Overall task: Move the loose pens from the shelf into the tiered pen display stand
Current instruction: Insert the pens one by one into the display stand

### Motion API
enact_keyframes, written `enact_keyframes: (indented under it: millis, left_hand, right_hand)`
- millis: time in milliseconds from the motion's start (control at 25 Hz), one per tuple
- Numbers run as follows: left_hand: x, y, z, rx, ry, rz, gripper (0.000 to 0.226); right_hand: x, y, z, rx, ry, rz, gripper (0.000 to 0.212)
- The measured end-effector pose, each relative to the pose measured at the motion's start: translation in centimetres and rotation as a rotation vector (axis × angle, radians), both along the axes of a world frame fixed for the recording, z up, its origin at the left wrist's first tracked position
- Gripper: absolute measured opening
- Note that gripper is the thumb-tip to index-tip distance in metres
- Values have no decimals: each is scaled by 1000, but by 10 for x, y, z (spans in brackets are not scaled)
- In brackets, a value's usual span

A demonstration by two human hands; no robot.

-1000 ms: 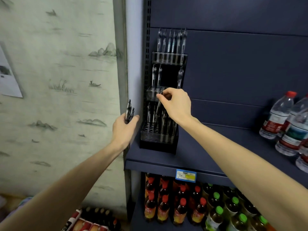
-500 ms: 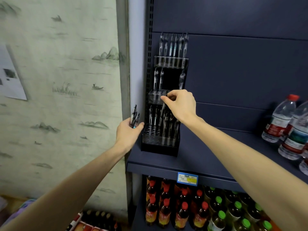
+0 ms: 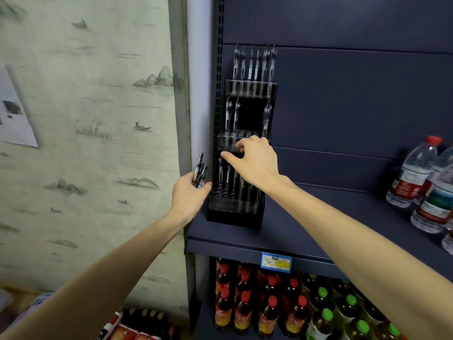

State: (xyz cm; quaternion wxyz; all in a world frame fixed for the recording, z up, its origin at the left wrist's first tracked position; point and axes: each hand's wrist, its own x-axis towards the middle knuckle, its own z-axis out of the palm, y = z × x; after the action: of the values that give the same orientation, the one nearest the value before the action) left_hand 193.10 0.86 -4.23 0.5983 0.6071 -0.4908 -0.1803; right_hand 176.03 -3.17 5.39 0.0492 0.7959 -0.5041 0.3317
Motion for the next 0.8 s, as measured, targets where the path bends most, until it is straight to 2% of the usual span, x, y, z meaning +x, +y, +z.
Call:
enact_keyframes:
  millis: [80, 240, 400, 520, 680, 800]
  left_hand:
    - [-1, -1, 1, -7, -5, -29, 37]
    - [-4, -3, 4, -2, -57, -99, 35]
    - [-6, -4, 4, 4, -73, -135, 38]
    - [-4, -7, 2, -4, -94, -159, 38]
    - [2, -7, -6, 21, -117, -119, 37]
    - [6, -5, -10, 47, -68, -82, 37]
  right_hand:
    - [3, 3, -1, -26, -62, 96, 42]
    - [20, 7, -3, 15, -65, 272, 36]
    - [23, 10, 3, 223, -305, 376, 17]
    - [16, 18, 13, 206, -467, 323, 16]
    - [-3, 18, 24, 162, -712, 127, 19]
    - [-23, 14, 30, 111, -717, 71, 21]
